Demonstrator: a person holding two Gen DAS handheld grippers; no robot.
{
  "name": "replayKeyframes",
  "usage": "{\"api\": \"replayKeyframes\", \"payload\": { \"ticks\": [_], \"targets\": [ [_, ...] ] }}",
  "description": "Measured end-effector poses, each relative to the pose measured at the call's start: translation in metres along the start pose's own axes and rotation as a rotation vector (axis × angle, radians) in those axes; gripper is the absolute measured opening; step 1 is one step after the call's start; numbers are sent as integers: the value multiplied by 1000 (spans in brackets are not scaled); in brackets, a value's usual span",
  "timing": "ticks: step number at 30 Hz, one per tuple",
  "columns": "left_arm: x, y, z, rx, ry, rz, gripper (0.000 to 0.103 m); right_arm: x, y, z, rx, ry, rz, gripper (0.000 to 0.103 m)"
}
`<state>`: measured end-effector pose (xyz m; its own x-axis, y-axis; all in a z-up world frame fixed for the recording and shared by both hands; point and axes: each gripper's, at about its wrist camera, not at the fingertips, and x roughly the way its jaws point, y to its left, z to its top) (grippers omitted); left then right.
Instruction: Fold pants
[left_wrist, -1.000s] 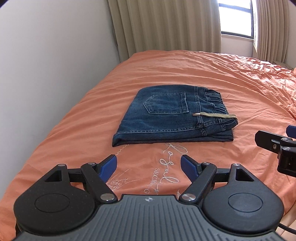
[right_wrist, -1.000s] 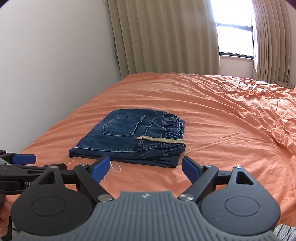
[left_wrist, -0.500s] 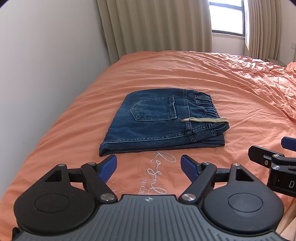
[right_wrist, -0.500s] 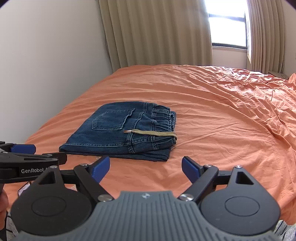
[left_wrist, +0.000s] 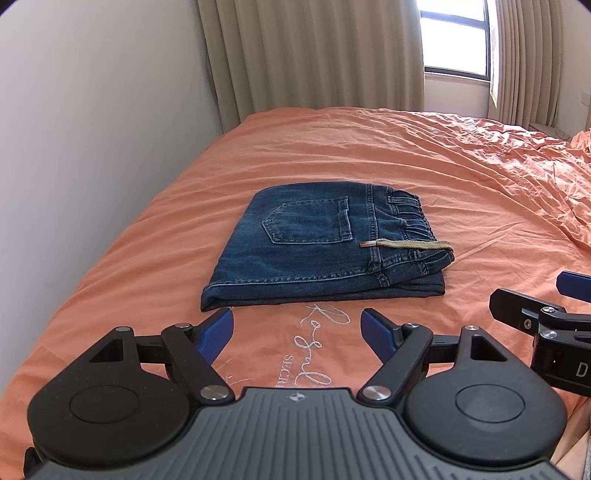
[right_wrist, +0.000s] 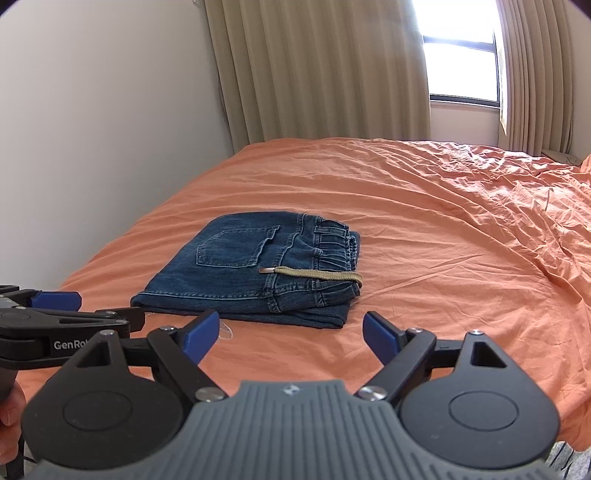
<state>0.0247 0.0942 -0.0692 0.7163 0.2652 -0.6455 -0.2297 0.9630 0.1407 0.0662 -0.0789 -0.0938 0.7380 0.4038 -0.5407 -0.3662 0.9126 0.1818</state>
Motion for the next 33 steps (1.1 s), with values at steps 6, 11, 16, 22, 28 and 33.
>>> {"api": "replayKeyframes", "payload": {
  "ticks": [6,11,16,22,28,33],
  "targets": [
    [-5,-1,0,2,-7,-1,92,-2,0,1,3,0,3,81],
    [-7,-1,2,-1,-11,1,92,-3,3,2,-22,-10,9,81],
    [-8,-2,3,1,-15,3,92,-4,2,5,-16,-11,15,81],
    [-8,-3,5,-1,-15,-7,92,-5,2,5,-23,-17,10,81],
    [-9,-6,4,4,-14,-11,92,-6,1,5,-24,-14,9,81],
    [-9,-7,4,5,-13,-13,92,-7,1,5,-21,-12,10,81]
  ]
}}
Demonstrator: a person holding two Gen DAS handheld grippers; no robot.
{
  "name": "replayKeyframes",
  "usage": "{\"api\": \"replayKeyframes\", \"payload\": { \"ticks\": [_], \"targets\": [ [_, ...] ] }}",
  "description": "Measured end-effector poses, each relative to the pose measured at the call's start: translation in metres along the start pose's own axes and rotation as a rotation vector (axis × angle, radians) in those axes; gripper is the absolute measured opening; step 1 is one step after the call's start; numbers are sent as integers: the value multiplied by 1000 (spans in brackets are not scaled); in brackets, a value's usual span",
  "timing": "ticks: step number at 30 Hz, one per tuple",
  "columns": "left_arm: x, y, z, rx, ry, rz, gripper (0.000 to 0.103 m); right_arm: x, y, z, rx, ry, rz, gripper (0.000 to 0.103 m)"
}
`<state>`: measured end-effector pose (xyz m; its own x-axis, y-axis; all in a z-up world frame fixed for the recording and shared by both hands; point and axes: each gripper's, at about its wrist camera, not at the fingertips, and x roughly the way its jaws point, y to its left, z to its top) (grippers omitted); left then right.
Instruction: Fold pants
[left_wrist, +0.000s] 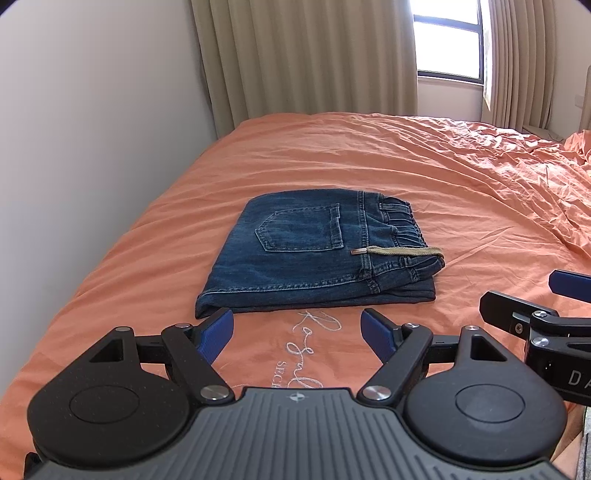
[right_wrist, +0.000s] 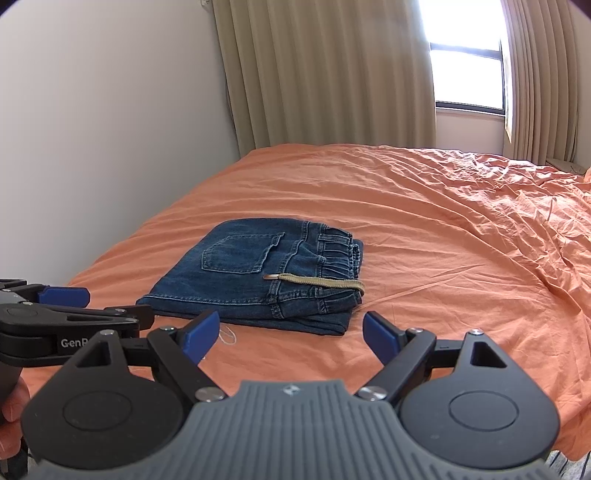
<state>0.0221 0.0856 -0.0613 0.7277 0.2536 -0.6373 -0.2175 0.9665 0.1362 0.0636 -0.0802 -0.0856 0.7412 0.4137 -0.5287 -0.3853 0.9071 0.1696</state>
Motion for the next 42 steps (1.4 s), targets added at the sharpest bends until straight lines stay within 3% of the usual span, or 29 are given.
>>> {"api": "replayKeyframes", "payload": {
  "ticks": [42],
  "targets": [
    [-14,-6,3,9,-43,3,91,-4,-1,-3,8,-13,30,81]
  ]
}}
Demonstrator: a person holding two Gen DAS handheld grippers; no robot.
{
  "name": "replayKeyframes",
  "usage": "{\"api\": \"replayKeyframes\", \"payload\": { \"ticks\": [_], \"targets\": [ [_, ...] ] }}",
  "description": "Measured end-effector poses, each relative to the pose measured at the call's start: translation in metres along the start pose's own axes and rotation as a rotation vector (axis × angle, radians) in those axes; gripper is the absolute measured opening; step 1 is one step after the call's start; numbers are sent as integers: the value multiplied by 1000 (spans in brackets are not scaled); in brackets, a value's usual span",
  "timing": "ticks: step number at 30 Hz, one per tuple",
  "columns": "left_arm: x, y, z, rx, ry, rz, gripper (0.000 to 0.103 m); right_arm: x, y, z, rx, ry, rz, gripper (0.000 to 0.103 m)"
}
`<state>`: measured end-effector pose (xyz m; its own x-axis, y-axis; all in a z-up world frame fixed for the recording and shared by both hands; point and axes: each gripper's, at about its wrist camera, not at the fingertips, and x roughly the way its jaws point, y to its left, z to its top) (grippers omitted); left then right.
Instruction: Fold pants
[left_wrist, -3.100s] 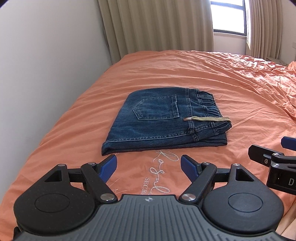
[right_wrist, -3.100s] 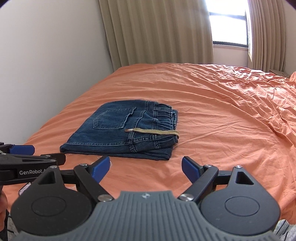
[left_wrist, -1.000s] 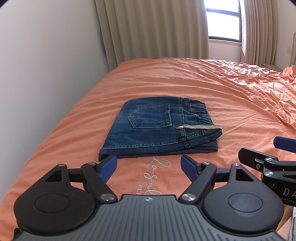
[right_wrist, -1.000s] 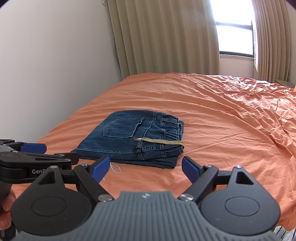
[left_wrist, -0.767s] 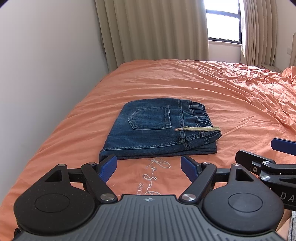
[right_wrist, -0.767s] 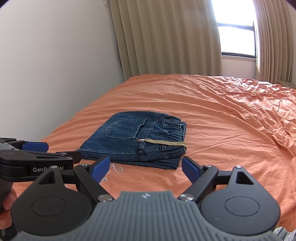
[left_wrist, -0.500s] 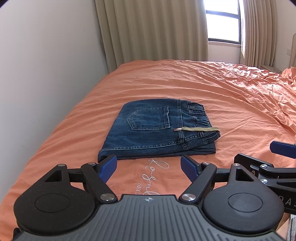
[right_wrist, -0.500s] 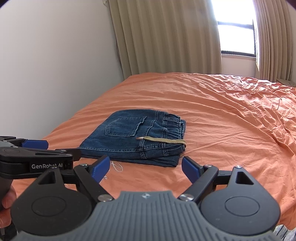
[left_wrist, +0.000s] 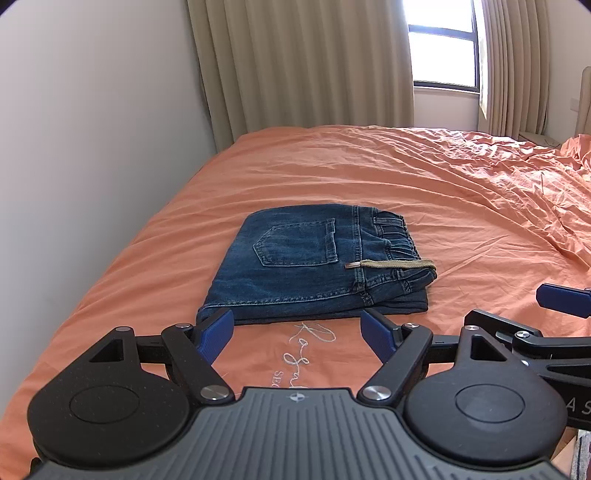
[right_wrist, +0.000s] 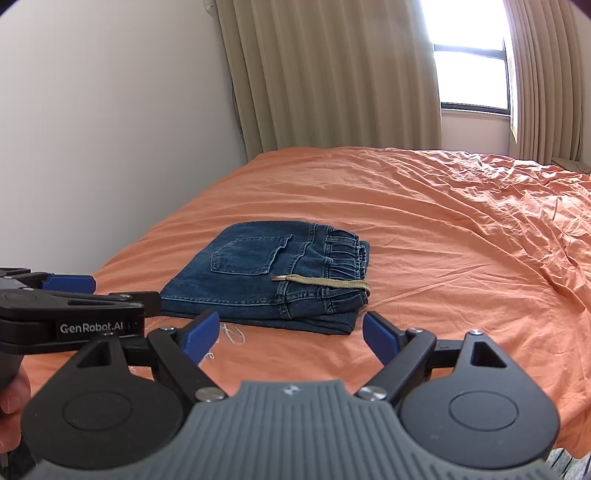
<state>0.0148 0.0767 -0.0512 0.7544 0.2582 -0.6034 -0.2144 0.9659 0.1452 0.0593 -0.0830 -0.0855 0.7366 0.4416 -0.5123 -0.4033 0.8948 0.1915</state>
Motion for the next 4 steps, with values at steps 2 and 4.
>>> {"api": "replayKeyframes", "payload": {
  "ticks": [2,4],
  "targets": [
    [0,0,0,0,0,-2,91,0,0,0,0,2,-1,81],
    [-1,0,1,-6,1,-3,91,0,0,-1,1,6,-1,81]
  ]
}}
